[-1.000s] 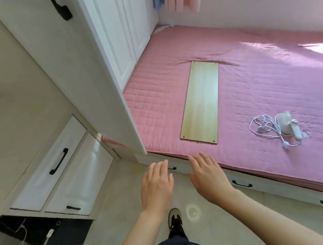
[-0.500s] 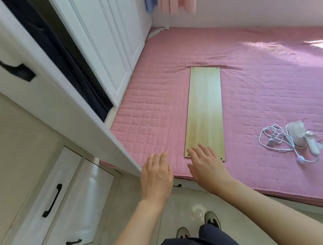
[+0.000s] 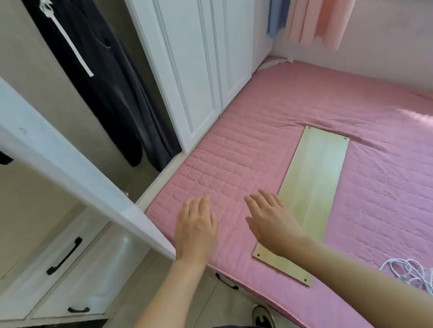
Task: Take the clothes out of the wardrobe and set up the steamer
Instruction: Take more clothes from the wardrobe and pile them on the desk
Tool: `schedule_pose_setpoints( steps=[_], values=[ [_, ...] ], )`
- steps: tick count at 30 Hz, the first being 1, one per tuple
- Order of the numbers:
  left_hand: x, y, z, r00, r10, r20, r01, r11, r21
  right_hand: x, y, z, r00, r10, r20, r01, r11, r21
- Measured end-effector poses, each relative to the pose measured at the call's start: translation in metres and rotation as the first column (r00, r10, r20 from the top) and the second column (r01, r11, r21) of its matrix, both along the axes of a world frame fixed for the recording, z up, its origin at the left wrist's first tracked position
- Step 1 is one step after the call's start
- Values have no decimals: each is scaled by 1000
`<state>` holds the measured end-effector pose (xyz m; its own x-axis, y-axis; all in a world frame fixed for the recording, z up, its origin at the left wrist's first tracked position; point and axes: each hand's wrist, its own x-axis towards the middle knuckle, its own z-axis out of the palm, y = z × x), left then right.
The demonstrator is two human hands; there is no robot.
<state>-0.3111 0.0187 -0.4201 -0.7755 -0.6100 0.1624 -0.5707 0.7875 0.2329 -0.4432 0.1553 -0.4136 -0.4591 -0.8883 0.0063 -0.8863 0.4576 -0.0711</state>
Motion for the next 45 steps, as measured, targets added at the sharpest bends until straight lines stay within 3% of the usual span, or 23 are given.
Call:
schedule_pose_setpoints(
  steps=[12, 33, 39, 45],
  values=[
    [-60, -60, 48, 968, 233, -96, -243, 964, -106, -88, -90, 47, 977, 210, -28, -212, 972, -103],
    [-142, -276, 204, 842, 465, -273, -526, 819, -230, -155, -323, 205, 881, 407, -240, -464, 841, -277],
    [-159, -337, 245, 757, 541, -368, -599, 799, -56, -170, -387, 234, 833, 452, -320, -541, 787, -296],
    [-180, -394, 289, 740, 528, -416, -584, 811, -9, -186, -436, 257, 806, 465, -366, -580, 741, -339]
  ],
)
